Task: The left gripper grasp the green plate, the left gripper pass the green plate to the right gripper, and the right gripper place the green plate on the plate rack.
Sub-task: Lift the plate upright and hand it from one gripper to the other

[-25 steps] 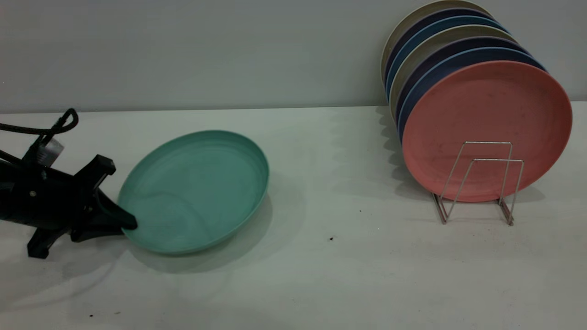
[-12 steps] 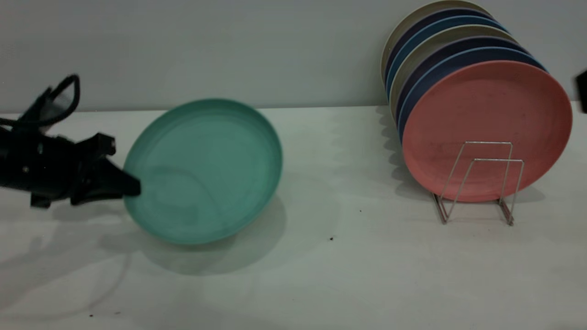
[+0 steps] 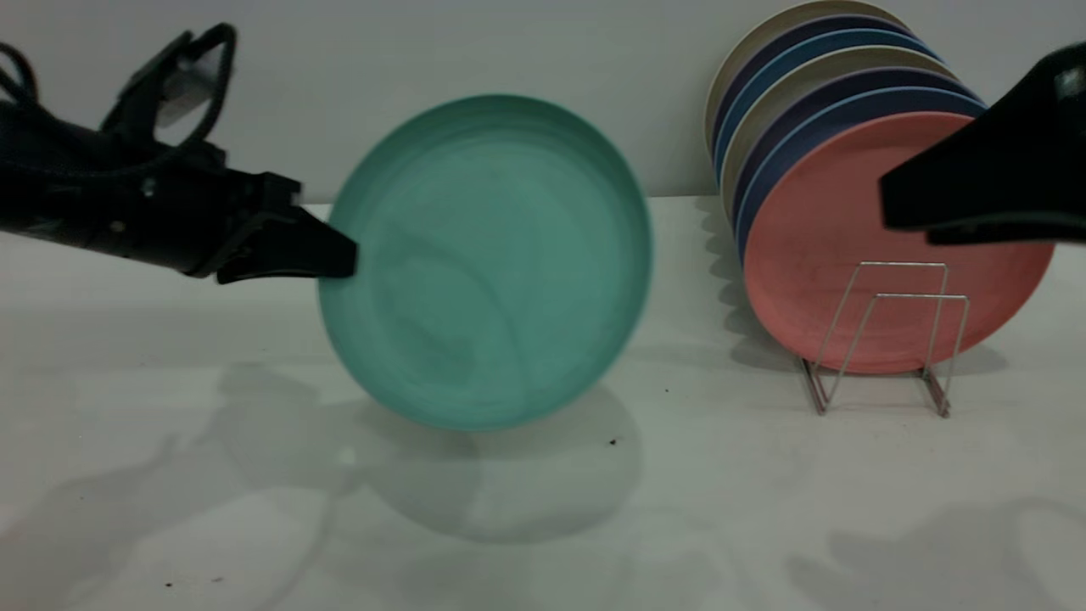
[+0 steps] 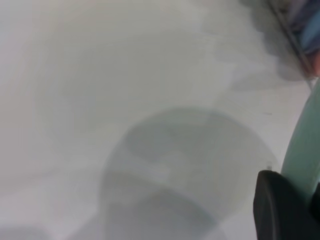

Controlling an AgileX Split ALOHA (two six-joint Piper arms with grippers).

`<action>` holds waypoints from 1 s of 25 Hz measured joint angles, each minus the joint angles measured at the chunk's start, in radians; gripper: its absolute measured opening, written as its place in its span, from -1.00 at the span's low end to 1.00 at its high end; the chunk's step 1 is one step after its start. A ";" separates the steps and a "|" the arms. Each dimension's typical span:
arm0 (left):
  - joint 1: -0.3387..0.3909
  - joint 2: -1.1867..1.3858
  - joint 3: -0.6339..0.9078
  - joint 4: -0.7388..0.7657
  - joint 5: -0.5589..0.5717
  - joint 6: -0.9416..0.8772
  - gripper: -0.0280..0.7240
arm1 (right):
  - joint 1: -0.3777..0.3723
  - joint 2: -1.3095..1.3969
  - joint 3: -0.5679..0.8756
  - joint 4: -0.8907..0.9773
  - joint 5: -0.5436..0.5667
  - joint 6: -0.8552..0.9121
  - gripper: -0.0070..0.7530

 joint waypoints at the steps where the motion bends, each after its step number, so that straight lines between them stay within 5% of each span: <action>1: -0.012 0.000 0.000 0.000 0.002 -0.011 -0.89 | 0.000 0.033 0.000 0.033 0.003 -0.043 0.00; 8: -0.098 0.000 0.000 0.002 0.004 -0.046 -0.89 | 0.000 0.220 -0.015 0.171 0.037 -0.330 0.00; 25: -0.166 0.000 0.000 0.001 0.005 -0.177 -0.89 | 0.000 0.332 -0.102 0.176 0.087 -0.361 0.00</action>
